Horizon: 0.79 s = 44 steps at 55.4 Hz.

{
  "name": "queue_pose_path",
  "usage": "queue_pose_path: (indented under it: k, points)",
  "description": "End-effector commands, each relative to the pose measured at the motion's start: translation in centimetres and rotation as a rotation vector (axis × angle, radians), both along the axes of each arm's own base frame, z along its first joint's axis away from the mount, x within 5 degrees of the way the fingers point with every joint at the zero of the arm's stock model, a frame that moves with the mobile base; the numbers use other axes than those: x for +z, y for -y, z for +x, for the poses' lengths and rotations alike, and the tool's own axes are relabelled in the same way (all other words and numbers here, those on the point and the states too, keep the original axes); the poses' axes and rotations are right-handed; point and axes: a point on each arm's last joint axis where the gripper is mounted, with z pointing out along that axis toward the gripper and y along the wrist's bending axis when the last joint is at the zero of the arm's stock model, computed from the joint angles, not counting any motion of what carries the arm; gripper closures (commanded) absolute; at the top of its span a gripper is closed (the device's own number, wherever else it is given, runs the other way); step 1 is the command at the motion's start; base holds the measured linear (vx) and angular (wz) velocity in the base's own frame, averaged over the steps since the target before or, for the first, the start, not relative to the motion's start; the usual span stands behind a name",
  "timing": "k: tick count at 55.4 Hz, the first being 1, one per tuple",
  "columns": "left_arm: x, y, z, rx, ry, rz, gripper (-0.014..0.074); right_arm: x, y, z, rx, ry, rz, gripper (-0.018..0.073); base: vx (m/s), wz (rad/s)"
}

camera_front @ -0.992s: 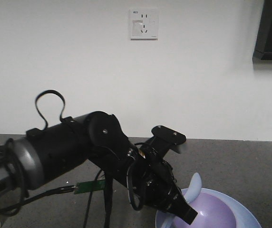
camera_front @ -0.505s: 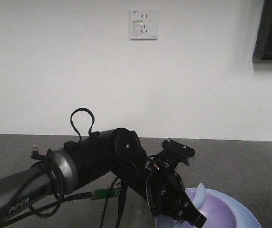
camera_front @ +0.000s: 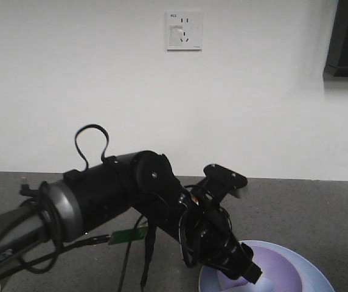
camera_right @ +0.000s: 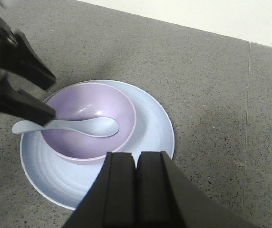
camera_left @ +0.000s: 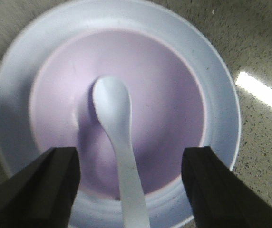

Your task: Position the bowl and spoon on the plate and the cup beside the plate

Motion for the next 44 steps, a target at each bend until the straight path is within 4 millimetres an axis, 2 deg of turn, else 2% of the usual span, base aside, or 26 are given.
queue_pose_path:
  k: [1,8,13,20,27,34,44]
  points:
    - [7.0,-2.2,-1.8,0.02,0.174,-0.093,0.0011,1.4,0.1,0.2,-0.018,0.091,0.008,0.0568,0.0,0.0]
    - [10.0,-5.4,-3.3,0.081,0.262,0.017,0.001,1.4,0.1,0.2,-0.018,0.091,0.008,0.0568,0.0,0.0]
    - [10.9,-8.1,-3.9,0.152,0.28,0.165,0.001,1.4,0.1,0.2,-0.018,0.091,0.008,0.0568,0.0,0.0]
    - [11.6,-12.2,-3.3,0.291,0.332,0.365,0.001,1.4,0.1,0.2,-0.018,0.091,0.008,0.0568,0.0,0.0]
    - [12.3,-15.8,-2.7,0.411,0.353,0.403,0.001,1.3,0.1,0.2,-0.017,0.089,0.008,0.0568,0.0,0.0]
    - [11.3,-19.7,-2.0,0.513,0.302,0.449,0.001,1.3,0.1,0.2,-0.017,0.089,0.008,0.0568,0.0,0.0]
    - [8.3,-25.1,-0.8,0.715,0.236,0.46,0.001,1.3,0.1,0.2,-0.015,0.087,0.015,0.0568,0.0,0.0]
